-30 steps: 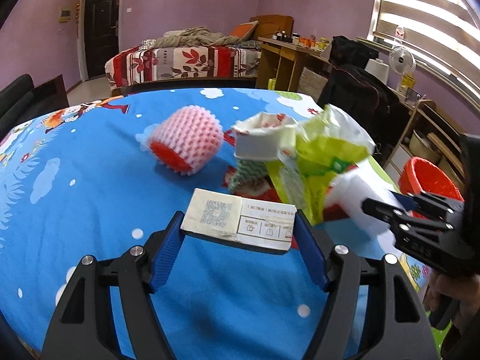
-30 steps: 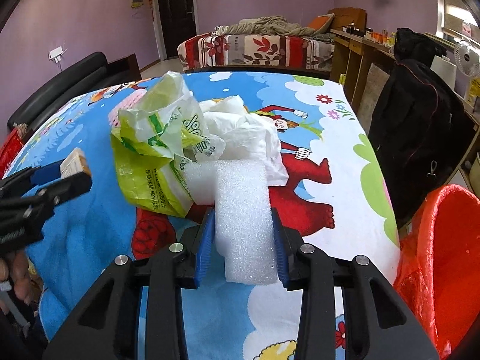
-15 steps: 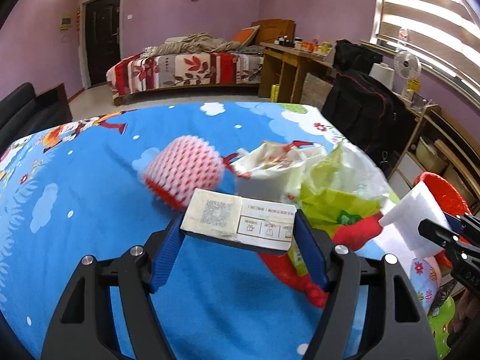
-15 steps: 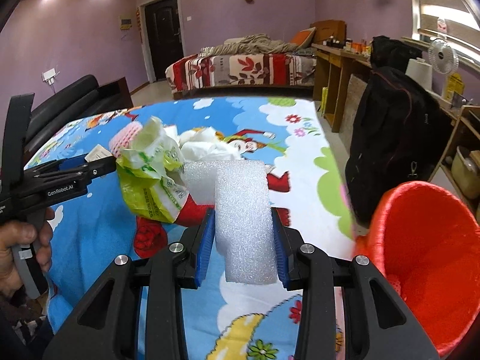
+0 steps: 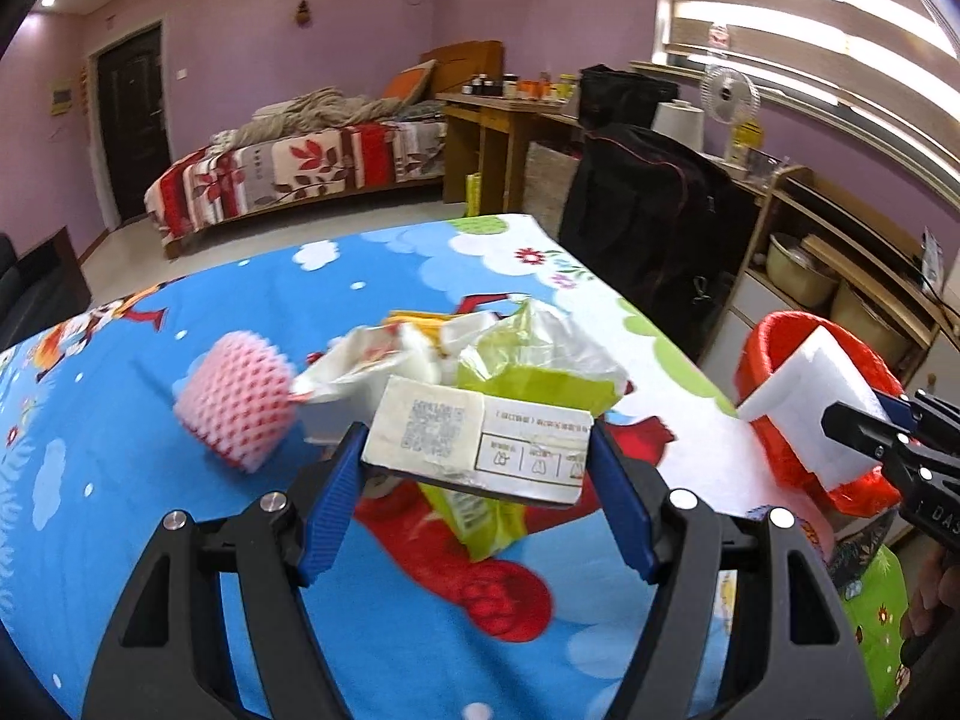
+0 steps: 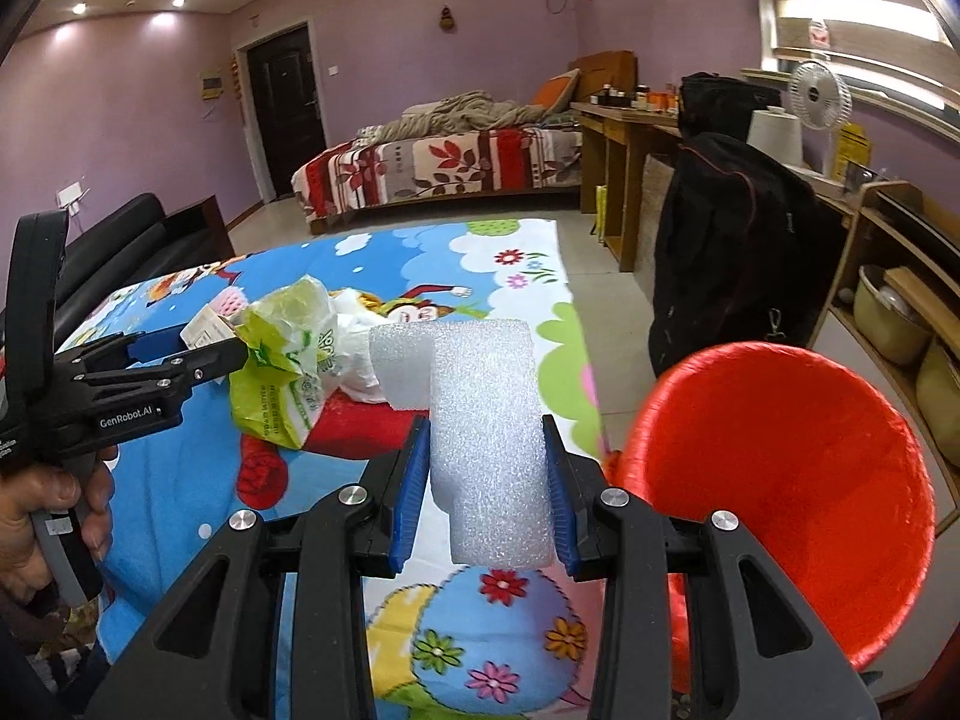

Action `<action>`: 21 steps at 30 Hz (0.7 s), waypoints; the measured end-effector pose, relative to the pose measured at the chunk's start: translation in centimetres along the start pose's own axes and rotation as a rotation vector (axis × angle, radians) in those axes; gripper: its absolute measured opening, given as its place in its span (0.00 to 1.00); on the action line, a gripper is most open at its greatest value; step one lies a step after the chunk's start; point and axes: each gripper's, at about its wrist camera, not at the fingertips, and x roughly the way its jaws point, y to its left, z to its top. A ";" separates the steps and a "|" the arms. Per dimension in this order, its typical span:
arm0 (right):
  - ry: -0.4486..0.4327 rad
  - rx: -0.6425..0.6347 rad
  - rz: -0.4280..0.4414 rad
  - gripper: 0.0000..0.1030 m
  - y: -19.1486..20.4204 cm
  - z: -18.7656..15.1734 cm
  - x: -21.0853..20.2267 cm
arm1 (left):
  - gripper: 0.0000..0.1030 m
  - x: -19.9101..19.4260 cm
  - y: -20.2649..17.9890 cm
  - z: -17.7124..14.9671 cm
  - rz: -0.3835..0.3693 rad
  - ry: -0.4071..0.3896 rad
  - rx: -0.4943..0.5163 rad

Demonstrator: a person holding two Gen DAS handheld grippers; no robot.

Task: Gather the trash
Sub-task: 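Lift the card and foam block and carry both over the red wastebasket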

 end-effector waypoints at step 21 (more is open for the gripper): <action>-0.044 0.121 -0.106 0.34 -6.5 -1.4 -3.5 | 0.68 1.9 -9.1 -0.4 -0.146 0.054 0.164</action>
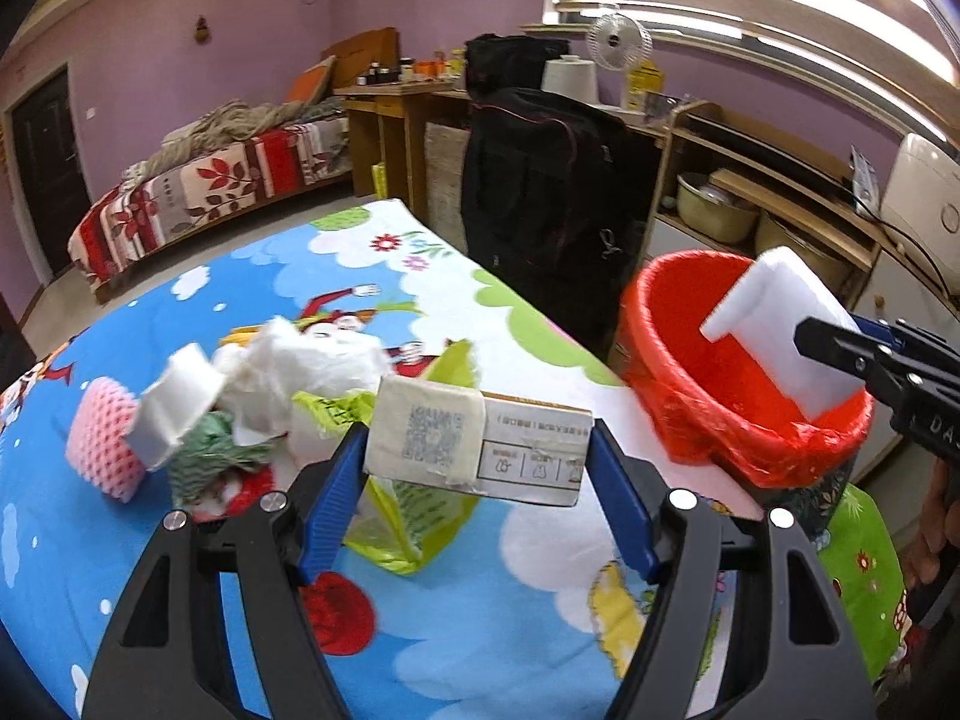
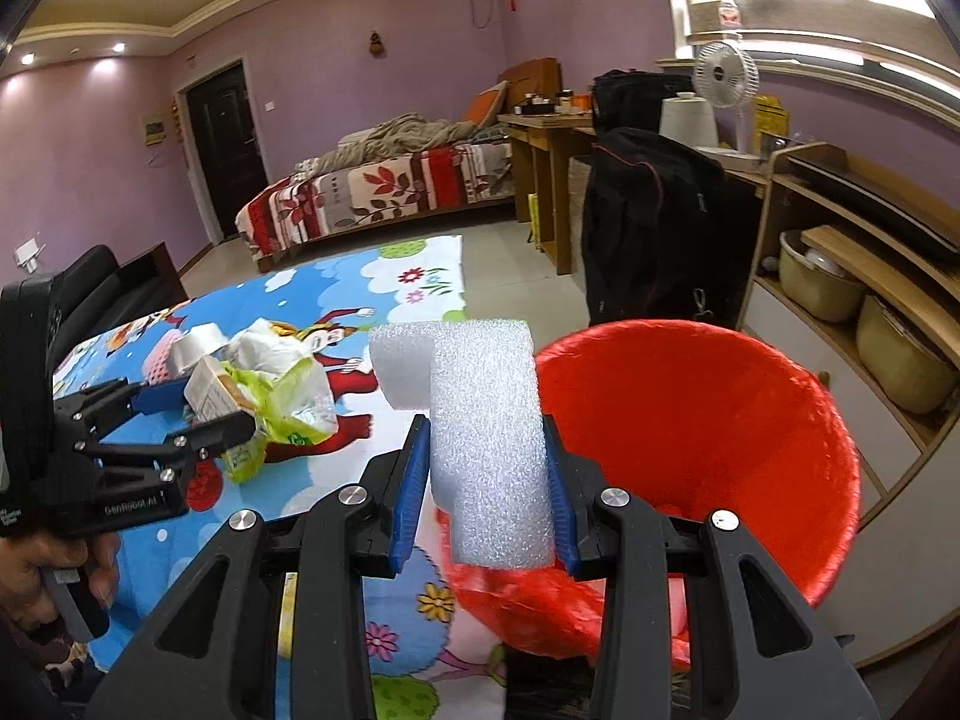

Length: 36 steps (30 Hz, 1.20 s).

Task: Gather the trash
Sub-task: 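Lift the card and foam block and carry both over the red wastebasket, then open both grippers to drop the card and foam block into the wastebasket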

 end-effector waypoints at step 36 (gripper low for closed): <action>-0.063 0.145 -0.199 0.35 -11.8 0.7 -2.6 | 0.68 3.7 -13.2 7.1 -0.265 -0.028 0.110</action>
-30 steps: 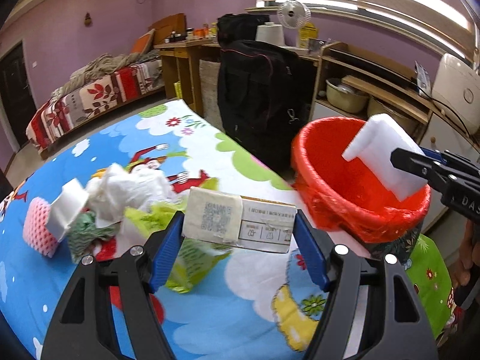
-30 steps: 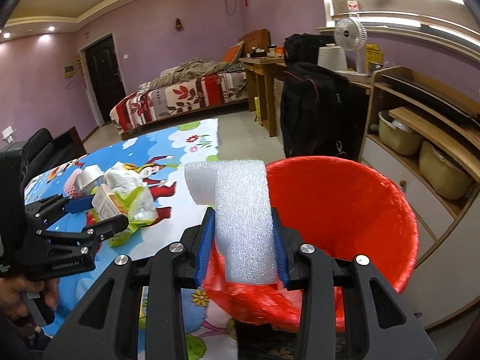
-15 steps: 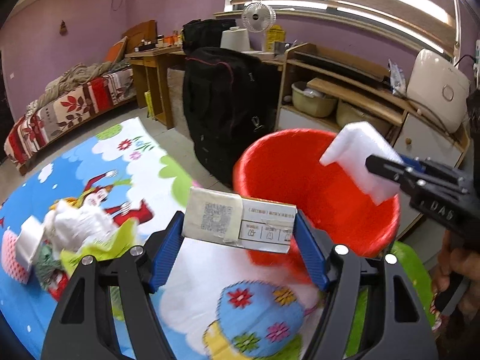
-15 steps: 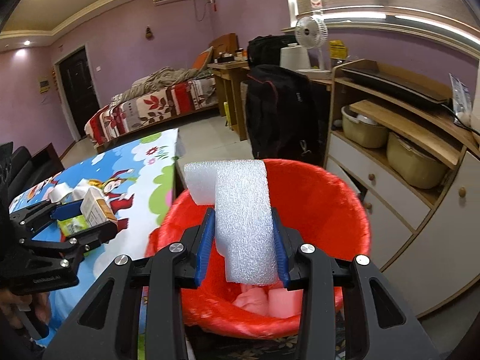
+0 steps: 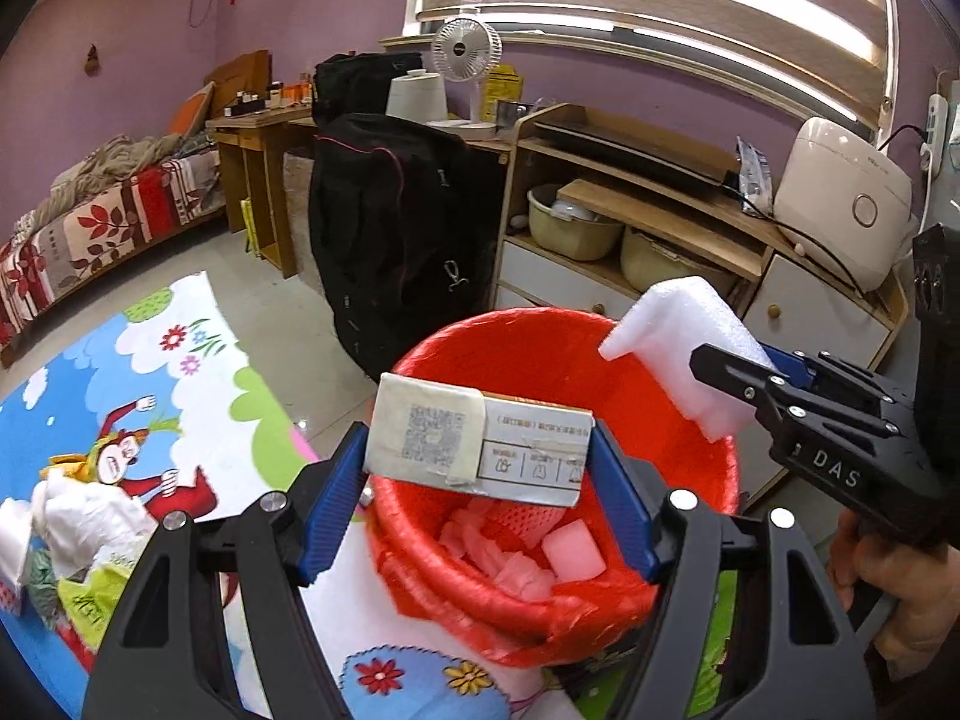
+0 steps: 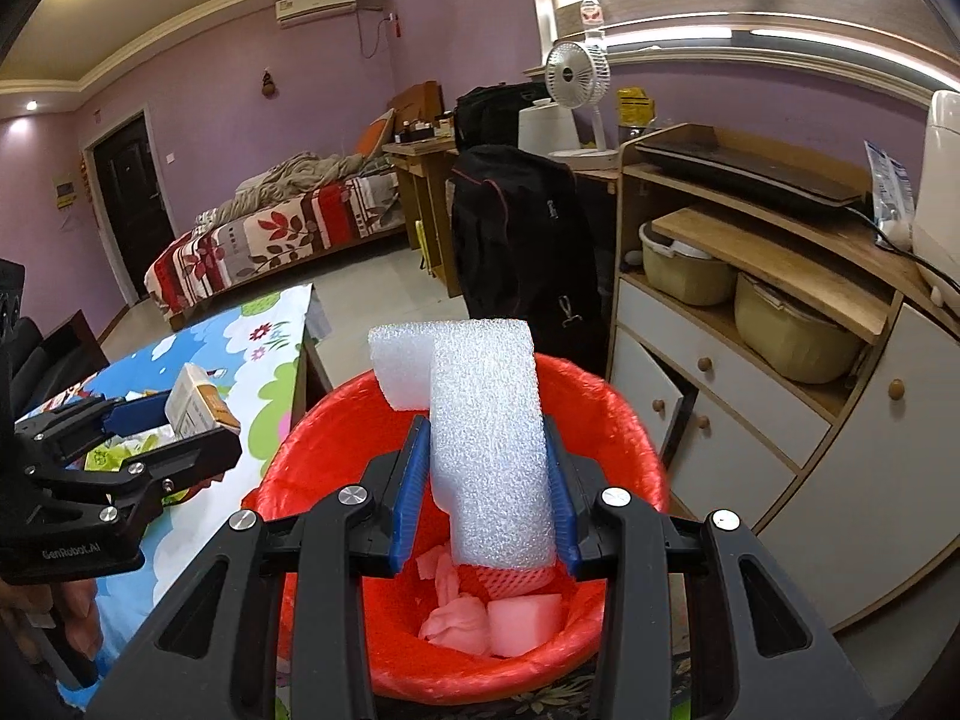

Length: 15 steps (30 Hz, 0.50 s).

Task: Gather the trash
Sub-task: 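Open both grippers to drop the card and foam block into the wastebasket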

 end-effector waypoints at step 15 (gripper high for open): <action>-0.023 0.011 -0.011 0.64 -0.8 0.3 -0.3 | 0.80 0.8 1.2 0.2 -0.053 0.001 -0.051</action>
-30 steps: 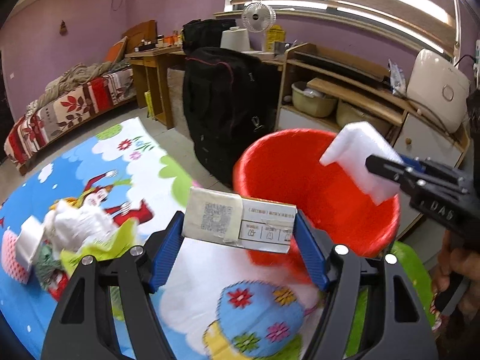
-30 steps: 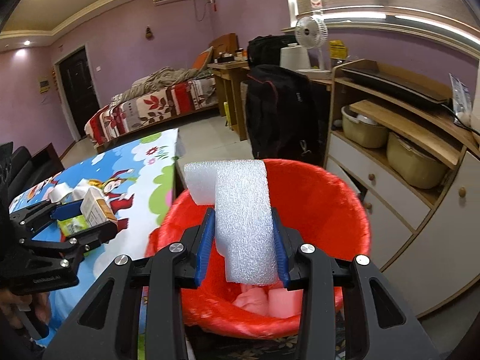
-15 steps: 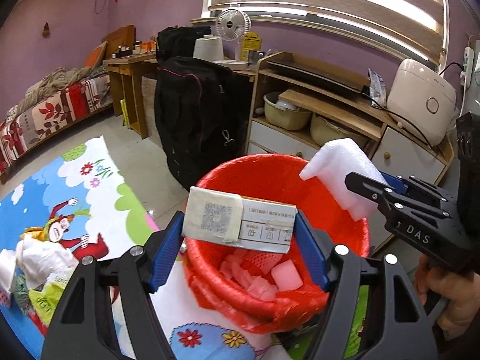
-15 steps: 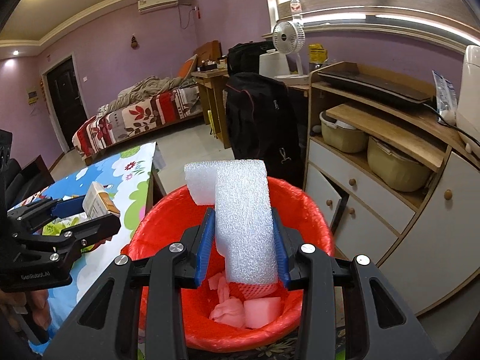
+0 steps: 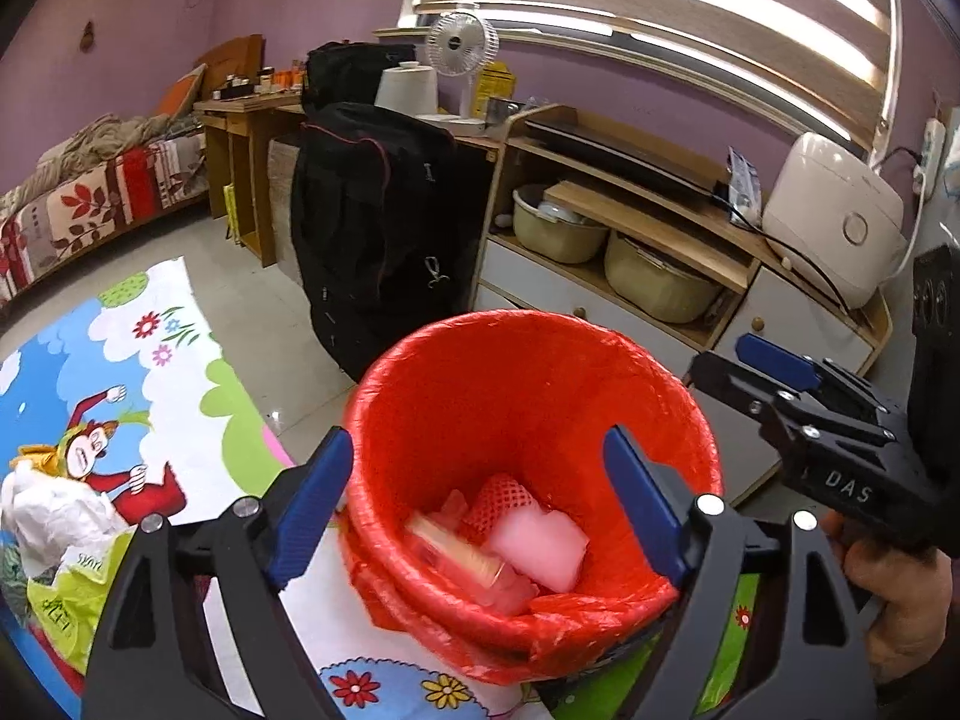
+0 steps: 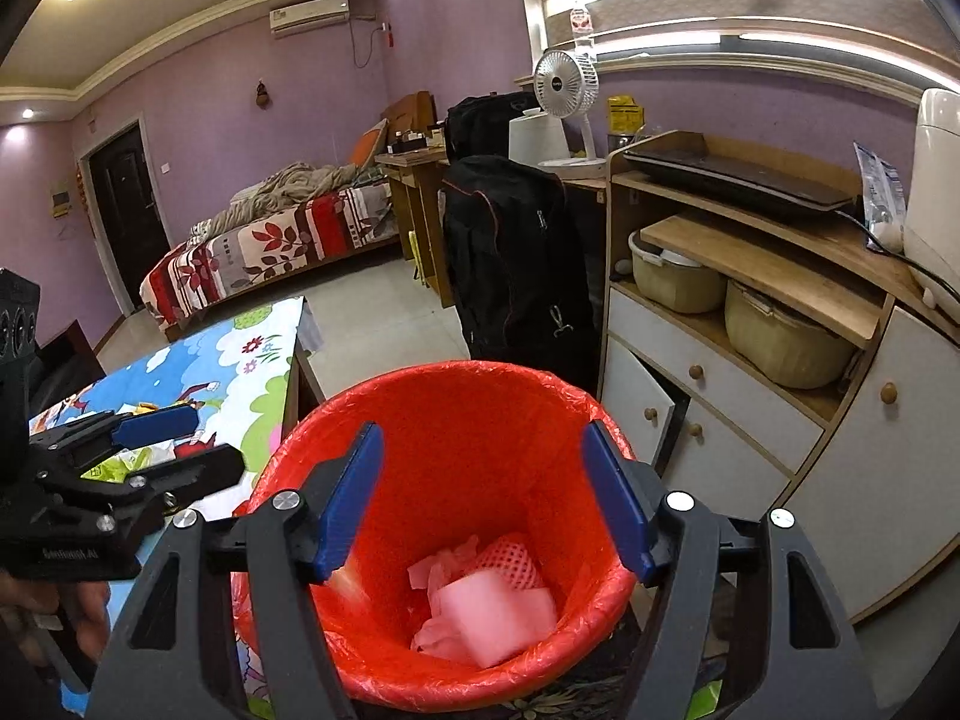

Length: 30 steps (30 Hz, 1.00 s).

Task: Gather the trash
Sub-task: 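Open both grippers to drop the card and foam block into the wastebasket, then move both grippers back to the trash pile on the bedspread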

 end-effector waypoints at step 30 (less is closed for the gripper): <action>-0.057 -0.108 0.172 0.78 10.7 2.1 -0.7 | 0.81 -12.0 11.9 -0.2 0.234 -0.206 -0.203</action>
